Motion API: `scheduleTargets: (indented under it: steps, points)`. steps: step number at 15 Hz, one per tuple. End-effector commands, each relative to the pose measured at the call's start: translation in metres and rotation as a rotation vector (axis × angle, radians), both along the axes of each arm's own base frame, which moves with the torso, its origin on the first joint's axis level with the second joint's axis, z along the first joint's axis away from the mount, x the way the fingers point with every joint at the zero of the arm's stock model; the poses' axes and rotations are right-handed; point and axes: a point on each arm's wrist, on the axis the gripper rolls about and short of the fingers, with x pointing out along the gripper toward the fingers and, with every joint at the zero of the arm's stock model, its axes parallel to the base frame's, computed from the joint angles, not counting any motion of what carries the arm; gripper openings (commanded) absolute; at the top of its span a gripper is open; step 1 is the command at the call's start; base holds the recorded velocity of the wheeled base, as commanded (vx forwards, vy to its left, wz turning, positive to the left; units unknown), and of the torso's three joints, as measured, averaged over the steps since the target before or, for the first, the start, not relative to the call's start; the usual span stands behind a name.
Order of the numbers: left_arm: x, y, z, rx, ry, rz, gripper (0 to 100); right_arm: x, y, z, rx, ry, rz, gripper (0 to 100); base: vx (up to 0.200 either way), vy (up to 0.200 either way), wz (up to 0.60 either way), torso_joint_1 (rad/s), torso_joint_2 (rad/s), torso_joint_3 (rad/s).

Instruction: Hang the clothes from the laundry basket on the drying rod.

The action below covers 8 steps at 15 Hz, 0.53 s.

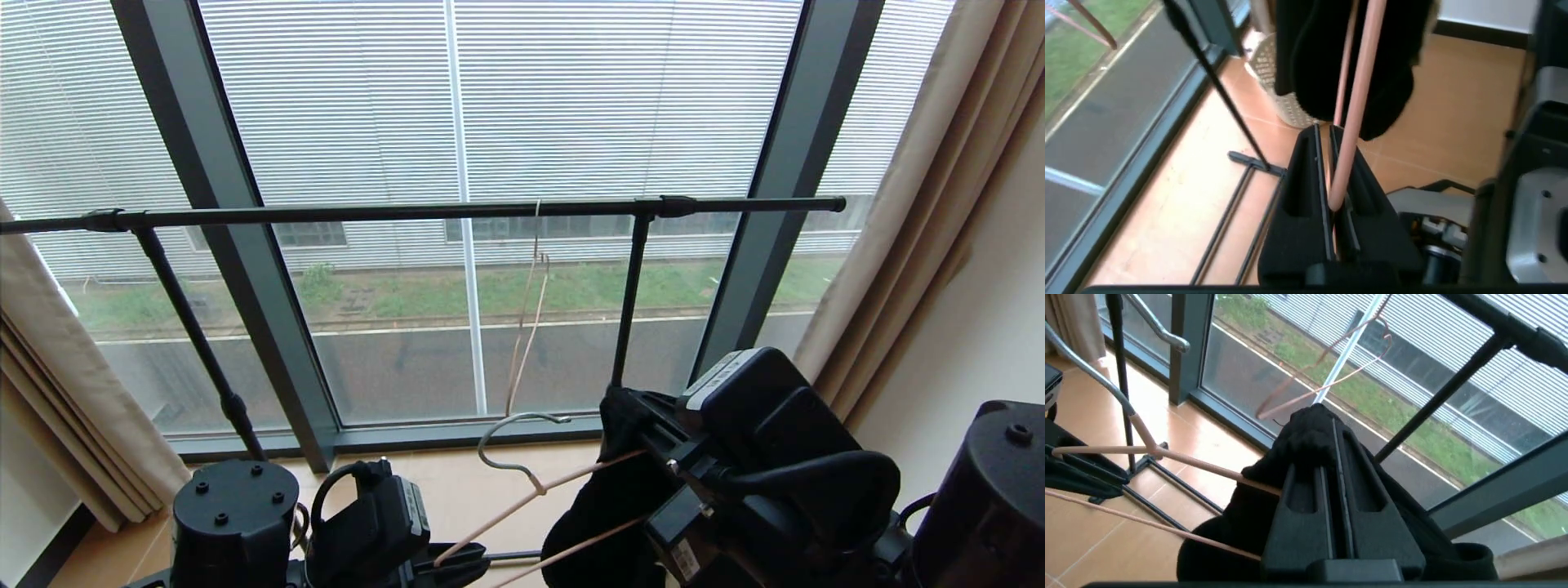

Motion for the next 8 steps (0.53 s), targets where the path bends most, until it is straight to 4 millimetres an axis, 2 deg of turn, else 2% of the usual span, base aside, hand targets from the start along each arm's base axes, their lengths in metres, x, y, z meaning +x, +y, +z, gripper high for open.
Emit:
scheduleTargets:
  steps: [1, 8]
  points:
    - [0.003, 0.001, 0.001, 0.002, -0.024, 0.045, 0, 0.001, -0.002, 0.003, 0.006, -0.010, -0.027, 0, 0.000, 0.000, 0.00, 0.000, 0.00, 0.000]
    - [0.020, 0.018, 0.005, 0.005, -0.090, 0.179, 0, 0.027, -0.026, 0.018, 0.052, -0.040, -0.168, 0, 0.000, 0.000, 0.00, 0.000, 0.00, 0.000]
